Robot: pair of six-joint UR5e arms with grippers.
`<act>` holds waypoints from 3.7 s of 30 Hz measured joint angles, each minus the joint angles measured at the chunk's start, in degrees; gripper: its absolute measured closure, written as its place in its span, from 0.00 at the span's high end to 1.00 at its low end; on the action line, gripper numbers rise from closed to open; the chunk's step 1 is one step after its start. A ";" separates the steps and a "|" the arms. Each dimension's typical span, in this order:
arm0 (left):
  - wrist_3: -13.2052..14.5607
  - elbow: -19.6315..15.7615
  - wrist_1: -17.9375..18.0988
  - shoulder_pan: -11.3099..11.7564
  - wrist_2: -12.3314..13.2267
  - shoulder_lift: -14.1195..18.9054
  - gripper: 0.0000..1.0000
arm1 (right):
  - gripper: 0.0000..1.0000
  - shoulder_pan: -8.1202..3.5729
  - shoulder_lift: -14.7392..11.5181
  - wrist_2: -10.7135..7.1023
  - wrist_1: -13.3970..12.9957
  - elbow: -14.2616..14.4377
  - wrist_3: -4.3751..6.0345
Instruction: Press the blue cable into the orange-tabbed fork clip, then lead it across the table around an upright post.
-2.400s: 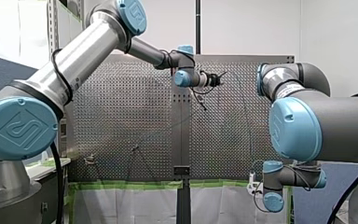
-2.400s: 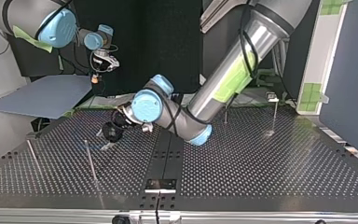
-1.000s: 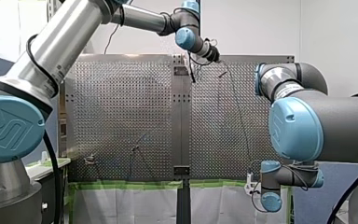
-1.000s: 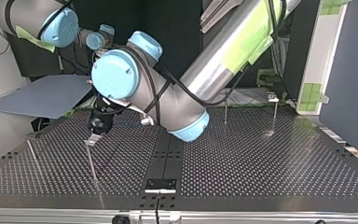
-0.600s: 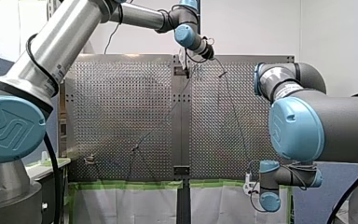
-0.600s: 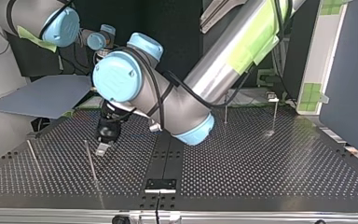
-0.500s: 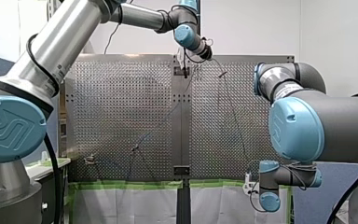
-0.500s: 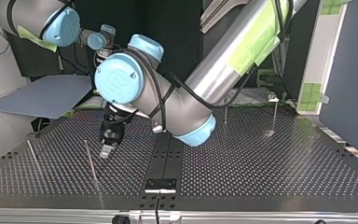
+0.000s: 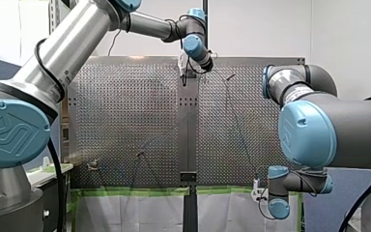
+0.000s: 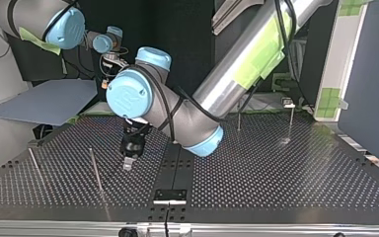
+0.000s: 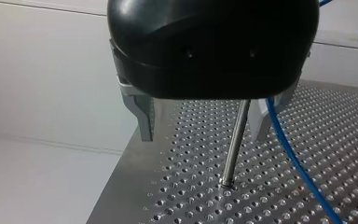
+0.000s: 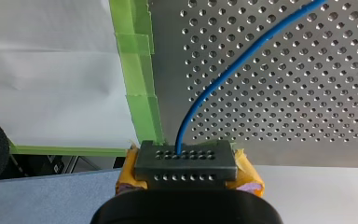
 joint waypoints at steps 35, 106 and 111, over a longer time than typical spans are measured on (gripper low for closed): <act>7.90 0.17 0.38 -1.94 6.58 -0.02 1.00 | 0.00 0.62 -0.05 -0.02 0.18 -0.30 0.00; 12.01 0.17 -22.06 -2.28 -8.94 -0.04 1.00 | 0.00 0.75 -0.05 -0.02 0.42 -0.43 0.00; 12.56 0.12 -22.71 -2.60 -7.83 -0.07 1.00 | 0.00 0.76 -0.05 -0.01 0.43 -0.43 0.00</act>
